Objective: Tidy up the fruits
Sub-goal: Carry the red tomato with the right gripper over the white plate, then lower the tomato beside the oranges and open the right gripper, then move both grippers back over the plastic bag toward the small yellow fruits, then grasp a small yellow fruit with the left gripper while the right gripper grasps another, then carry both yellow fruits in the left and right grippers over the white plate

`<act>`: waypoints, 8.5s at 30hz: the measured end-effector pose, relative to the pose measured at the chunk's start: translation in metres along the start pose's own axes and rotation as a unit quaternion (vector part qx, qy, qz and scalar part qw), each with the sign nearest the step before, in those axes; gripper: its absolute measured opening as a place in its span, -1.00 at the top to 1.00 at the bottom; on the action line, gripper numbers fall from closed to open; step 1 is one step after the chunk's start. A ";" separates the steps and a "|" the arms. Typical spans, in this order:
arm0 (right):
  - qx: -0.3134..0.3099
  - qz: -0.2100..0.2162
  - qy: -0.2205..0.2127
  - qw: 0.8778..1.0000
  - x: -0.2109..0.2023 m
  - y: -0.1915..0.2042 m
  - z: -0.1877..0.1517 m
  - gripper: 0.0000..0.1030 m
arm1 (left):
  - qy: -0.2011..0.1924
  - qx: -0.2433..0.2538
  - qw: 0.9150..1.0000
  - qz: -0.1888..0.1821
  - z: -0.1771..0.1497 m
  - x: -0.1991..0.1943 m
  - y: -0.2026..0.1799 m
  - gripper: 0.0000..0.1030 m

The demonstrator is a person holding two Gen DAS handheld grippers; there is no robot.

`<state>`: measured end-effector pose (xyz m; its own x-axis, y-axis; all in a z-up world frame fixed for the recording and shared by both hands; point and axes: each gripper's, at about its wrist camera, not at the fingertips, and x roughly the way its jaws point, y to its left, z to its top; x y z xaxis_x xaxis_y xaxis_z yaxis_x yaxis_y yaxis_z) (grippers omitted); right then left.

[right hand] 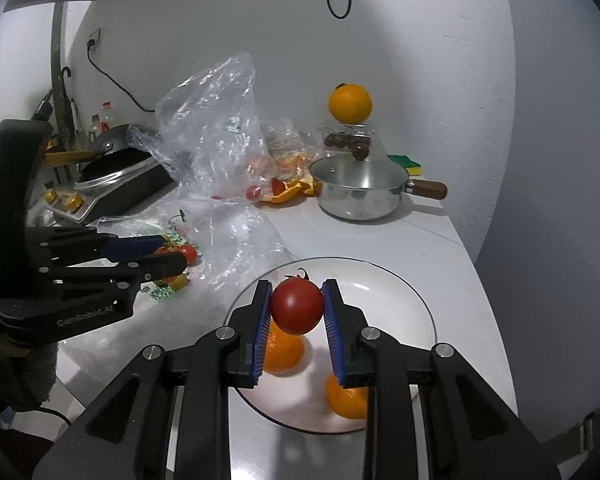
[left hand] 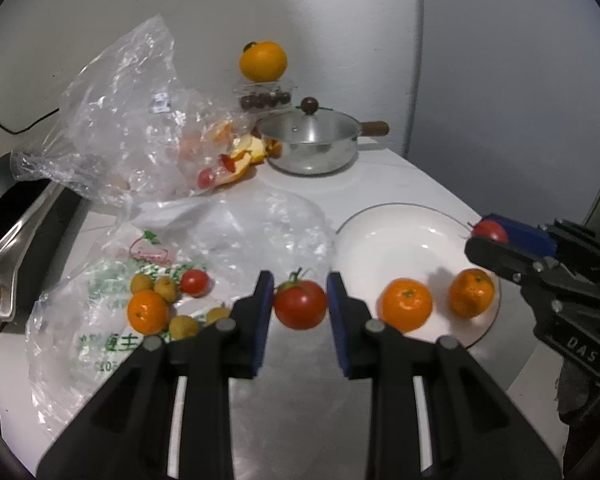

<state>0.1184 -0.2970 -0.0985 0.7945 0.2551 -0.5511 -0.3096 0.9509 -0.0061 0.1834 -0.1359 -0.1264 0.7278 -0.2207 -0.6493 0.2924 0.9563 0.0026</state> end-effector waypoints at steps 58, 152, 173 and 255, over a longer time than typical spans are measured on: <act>0.058 -0.011 0.057 0.997 0.029 -0.082 -0.042 0.47 | 0.072 0.044 0.991 -0.104 -0.012 0.042 -0.105 0.43; -0.074 0.064 0.085 0.992 0.093 0.143 0.021 0.26 | -0.002 -0.126 0.991 0.034 -0.076 -0.029 0.136 -0.02; -0.074 0.060 0.139 0.986 0.152 0.136 0.013 0.26 | 0.024 -0.133 0.990 0.028 -0.073 0.002 0.141 -0.02; -0.016 0.058 0.026 0.998 0.029 0.071 0.014 0.49 | 0.024 -0.042 0.998 -0.027 -0.022 -0.013 0.050 0.45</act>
<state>0.1266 -0.2202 -0.1031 0.7242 0.3524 -0.5927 -0.4149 0.9092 0.0336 0.1753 -0.0809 -0.1343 0.6817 -0.2643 -0.6822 0.2760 0.9565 -0.0947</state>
